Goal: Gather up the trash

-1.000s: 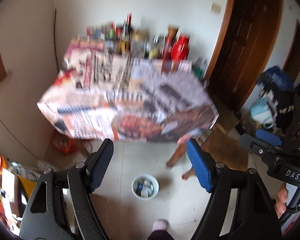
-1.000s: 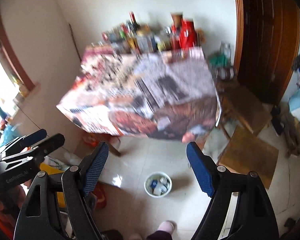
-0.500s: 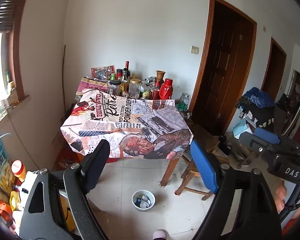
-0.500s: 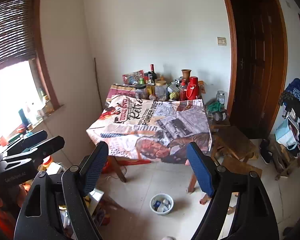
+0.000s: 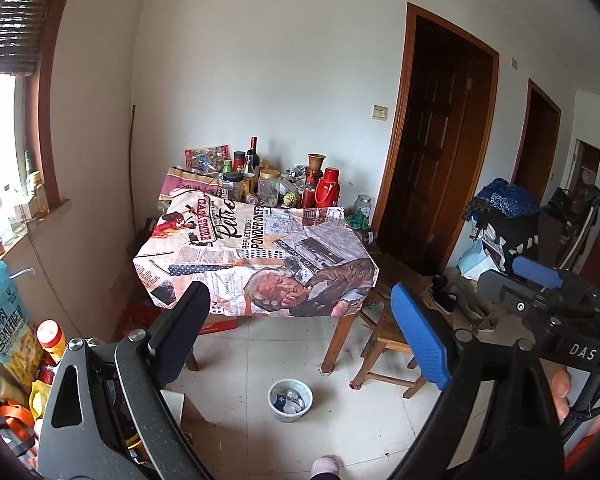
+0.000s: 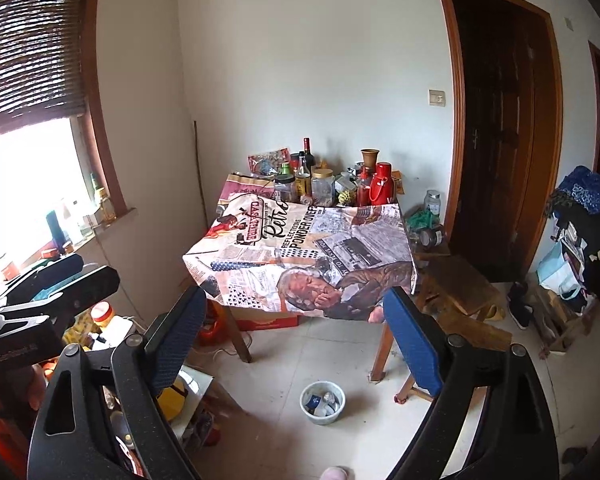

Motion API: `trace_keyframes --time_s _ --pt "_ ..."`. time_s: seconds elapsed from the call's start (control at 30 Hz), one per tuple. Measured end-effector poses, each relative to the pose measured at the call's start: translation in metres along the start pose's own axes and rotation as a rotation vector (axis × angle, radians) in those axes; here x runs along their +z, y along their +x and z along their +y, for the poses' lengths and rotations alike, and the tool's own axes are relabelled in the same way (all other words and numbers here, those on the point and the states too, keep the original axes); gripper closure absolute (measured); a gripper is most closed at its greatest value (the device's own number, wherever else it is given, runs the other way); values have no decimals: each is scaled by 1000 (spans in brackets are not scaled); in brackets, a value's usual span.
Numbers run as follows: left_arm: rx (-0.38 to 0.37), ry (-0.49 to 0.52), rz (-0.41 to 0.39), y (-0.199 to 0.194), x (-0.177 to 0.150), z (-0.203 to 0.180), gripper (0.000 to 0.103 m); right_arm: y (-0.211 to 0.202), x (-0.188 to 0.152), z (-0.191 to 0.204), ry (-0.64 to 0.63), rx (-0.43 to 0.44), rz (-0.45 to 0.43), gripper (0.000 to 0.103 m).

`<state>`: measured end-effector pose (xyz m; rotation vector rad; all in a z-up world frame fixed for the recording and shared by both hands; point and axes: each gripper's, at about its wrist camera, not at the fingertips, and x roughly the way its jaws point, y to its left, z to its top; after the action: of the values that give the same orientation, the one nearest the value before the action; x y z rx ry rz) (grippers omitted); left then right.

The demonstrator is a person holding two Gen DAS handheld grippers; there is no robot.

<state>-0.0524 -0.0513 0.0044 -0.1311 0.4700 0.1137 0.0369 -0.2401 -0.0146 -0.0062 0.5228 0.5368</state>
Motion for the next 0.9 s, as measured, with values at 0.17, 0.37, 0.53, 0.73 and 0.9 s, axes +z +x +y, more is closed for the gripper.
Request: trace_keyframes --time_s 0.17,0.37,0.53,0.73,0.9 --pt "-7 9 -5 -4 0 -3 11 -3 0 2 -8 -1 -1 15" --pt "-7 18 -4 -5 -1 -4 11 -6 -1 3 -9 2 -4 15" --pt "-14 18 -1 -2 -1 -5 11 -5 -1 4 -9 1 -6 15" --pt "-13 30 -5 0 1 -6 11 -5 -1 3 -9 3 -5 15" --pt "-15 32 -8 1 3 -8 11 -4 3 6 -9 6 -11 15"
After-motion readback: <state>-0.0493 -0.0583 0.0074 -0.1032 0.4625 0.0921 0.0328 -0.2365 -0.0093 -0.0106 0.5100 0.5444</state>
